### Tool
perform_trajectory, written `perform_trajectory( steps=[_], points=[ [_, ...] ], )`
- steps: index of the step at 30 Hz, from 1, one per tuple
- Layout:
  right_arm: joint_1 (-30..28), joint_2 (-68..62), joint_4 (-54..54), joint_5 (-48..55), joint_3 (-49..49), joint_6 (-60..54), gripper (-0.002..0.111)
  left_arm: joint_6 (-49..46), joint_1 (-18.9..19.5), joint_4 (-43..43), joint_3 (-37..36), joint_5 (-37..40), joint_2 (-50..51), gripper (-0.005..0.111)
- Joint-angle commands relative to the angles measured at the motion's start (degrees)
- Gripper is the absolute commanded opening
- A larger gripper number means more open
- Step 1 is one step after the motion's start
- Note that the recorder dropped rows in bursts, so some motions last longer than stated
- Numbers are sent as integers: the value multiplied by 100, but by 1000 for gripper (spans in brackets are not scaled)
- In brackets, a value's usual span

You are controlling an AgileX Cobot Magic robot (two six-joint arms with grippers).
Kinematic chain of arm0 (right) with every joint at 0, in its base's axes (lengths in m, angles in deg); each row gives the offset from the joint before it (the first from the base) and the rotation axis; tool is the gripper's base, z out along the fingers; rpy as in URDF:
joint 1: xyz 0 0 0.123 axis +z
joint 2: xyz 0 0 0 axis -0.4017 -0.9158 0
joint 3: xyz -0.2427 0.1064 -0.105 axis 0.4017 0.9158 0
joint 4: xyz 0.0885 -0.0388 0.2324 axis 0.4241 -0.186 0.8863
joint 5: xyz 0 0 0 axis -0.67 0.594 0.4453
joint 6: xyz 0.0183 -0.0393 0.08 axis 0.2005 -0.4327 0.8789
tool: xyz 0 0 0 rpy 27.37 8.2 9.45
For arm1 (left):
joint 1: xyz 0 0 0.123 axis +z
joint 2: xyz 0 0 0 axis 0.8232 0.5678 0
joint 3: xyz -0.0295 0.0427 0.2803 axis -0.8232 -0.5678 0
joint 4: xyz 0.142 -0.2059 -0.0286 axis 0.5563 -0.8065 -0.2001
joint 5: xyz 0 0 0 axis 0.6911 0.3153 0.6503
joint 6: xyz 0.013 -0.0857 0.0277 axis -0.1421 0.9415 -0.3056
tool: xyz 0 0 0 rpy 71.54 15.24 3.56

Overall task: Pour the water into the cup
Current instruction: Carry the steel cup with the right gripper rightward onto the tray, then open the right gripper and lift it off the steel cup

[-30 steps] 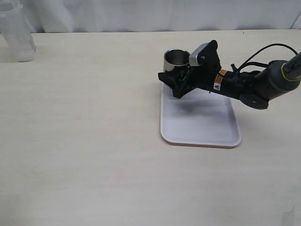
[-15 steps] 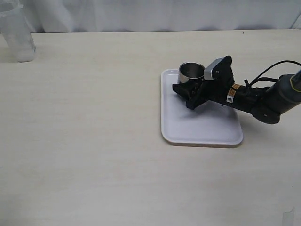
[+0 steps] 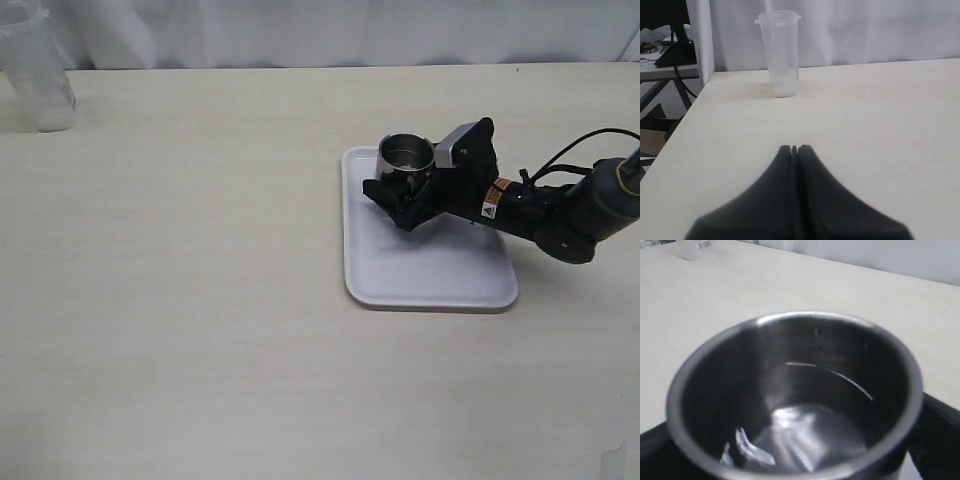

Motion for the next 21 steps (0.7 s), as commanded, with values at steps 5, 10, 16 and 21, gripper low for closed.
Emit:
perform_trajectory(
  steps=[5,10,16,21],
  points=[
    [-10,131,1,-78,4,60,91,26,-53,0,-14,-64,-20,0],
    [-10,367,-134,-78,4,70,91,26,-53,0,-14,-64,-20,0],
    [-10,662,-185,-88,4,366,91,26,-53,0,-14,-64,-20,0],
    [-10,1019,-198,-62,4,560,89,26,-53,0,-14,-64,-20,0]
  ],
)
